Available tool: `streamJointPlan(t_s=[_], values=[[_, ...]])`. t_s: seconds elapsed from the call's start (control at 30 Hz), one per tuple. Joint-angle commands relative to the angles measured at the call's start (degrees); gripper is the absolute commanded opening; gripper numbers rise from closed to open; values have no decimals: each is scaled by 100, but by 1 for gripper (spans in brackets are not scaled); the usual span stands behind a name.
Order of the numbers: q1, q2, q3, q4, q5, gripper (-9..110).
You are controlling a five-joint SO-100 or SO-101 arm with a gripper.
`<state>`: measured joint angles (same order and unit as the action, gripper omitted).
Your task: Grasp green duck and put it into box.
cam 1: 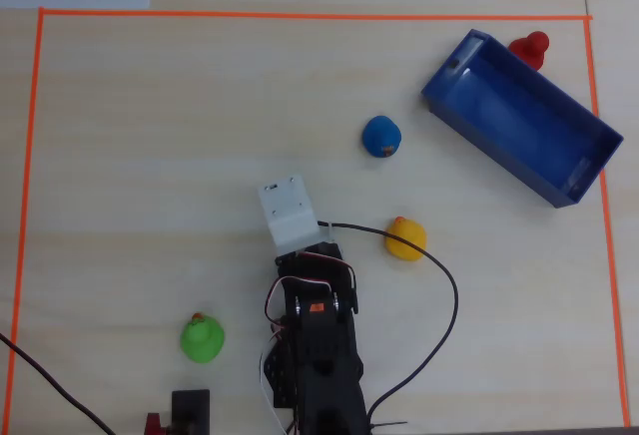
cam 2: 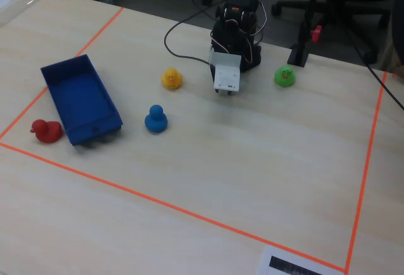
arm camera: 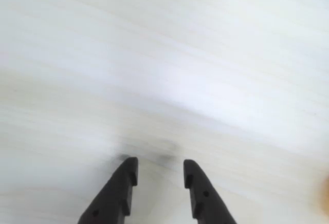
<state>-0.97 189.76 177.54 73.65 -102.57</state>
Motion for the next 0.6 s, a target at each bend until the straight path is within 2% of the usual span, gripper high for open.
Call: streamJointPlan(t_s=[0.0,0.5,0.57], values=[[44,0,0,176,35,10],[44,0,0,176,35,11],[-26,0,0,176,35,4]])
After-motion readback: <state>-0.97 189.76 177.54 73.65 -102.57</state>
